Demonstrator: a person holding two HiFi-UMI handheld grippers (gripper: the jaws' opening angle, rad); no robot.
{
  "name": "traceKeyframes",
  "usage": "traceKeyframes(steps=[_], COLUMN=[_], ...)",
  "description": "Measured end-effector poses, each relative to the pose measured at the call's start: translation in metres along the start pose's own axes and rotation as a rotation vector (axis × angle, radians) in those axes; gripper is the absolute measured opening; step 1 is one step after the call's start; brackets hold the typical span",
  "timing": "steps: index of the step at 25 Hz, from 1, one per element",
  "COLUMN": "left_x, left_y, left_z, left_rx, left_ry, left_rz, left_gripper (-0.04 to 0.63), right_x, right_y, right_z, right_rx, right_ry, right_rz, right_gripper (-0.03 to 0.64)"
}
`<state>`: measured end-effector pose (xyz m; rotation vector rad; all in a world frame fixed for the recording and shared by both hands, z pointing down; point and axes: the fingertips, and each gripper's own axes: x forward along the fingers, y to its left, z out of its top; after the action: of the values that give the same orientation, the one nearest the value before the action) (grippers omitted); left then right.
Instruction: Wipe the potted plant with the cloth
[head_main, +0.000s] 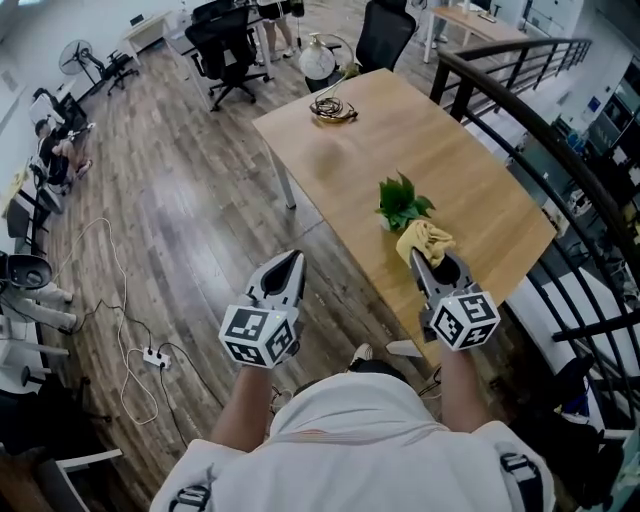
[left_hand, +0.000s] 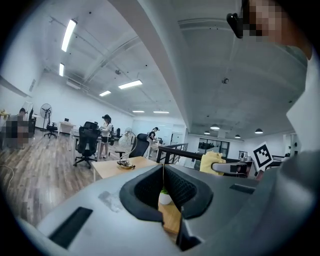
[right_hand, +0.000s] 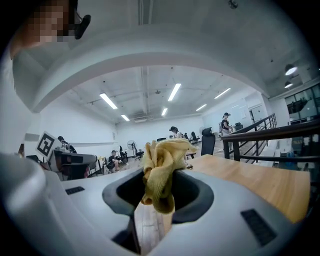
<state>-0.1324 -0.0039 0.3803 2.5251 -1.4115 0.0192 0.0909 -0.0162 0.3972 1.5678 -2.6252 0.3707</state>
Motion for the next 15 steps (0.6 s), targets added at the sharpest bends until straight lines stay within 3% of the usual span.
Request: traceKeyframes(steps=[10, 15], left_x=[0.117, 0.176], left_y=[0.006, 0.009], left_z=[0.013, 0.010], left_rx=[0.017, 0.021], left_ry=[0.034, 0.066], left_rz=[-0.074, -0.196], left_gripper=[0.017, 0.017], right_x=[0.051, 0.050], right_y=[-0.090, -0.133], right_z=[0.021, 0.016], right_rx=[0.033, 0.079], right_ry=[-0.007, -0.019], right_rz=[-0.077, -0.230], right_gripper=[0.187, 0.187])
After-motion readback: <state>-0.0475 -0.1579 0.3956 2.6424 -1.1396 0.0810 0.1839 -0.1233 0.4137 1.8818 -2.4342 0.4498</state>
